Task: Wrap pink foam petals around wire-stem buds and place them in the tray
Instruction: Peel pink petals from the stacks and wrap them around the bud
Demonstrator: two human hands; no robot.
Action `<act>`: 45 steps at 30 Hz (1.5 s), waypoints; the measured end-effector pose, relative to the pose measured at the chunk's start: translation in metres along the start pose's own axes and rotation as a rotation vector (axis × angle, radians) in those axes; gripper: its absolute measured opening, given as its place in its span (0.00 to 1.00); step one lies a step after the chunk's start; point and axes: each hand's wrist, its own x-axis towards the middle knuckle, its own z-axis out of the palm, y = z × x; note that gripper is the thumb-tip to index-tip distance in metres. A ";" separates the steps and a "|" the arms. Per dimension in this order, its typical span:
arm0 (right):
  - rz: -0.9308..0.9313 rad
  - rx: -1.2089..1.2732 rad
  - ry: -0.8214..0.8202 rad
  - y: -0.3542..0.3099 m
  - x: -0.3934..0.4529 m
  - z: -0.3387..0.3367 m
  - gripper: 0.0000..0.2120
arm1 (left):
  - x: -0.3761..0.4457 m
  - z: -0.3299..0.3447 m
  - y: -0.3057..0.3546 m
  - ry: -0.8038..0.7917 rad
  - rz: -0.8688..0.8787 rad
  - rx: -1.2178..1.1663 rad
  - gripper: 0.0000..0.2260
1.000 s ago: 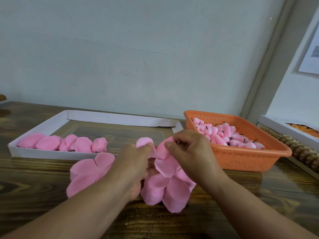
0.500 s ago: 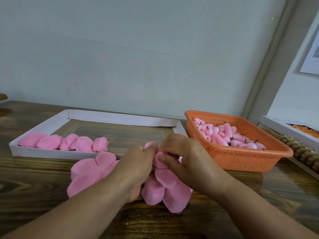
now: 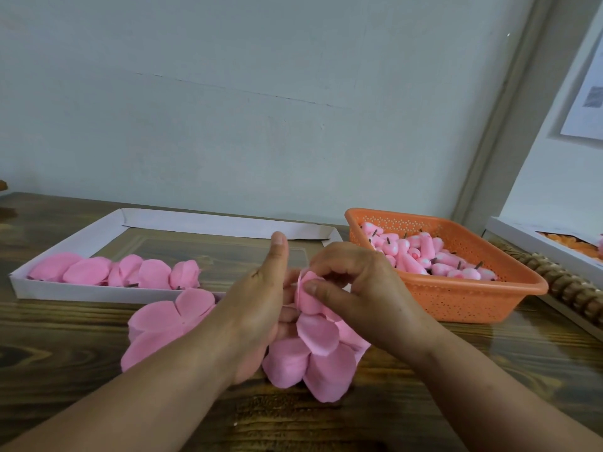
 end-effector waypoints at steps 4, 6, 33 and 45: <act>0.081 0.114 0.036 0.002 0.002 -0.001 0.08 | 0.000 -0.003 0.002 0.066 0.000 -0.066 0.11; 0.101 0.156 0.041 0.004 0.003 -0.002 0.08 | 0.001 -0.004 0.000 0.046 0.006 -0.074 0.07; 0.300 0.392 0.160 0.009 0.006 -0.004 0.06 | 0.005 -0.009 0.000 -0.126 -0.010 -0.184 0.16; 0.329 0.473 0.214 0.018 0.007 -0.007 0.05 | 0.005 -0.005 -0.009 -0.149 0.224 0.148 0.28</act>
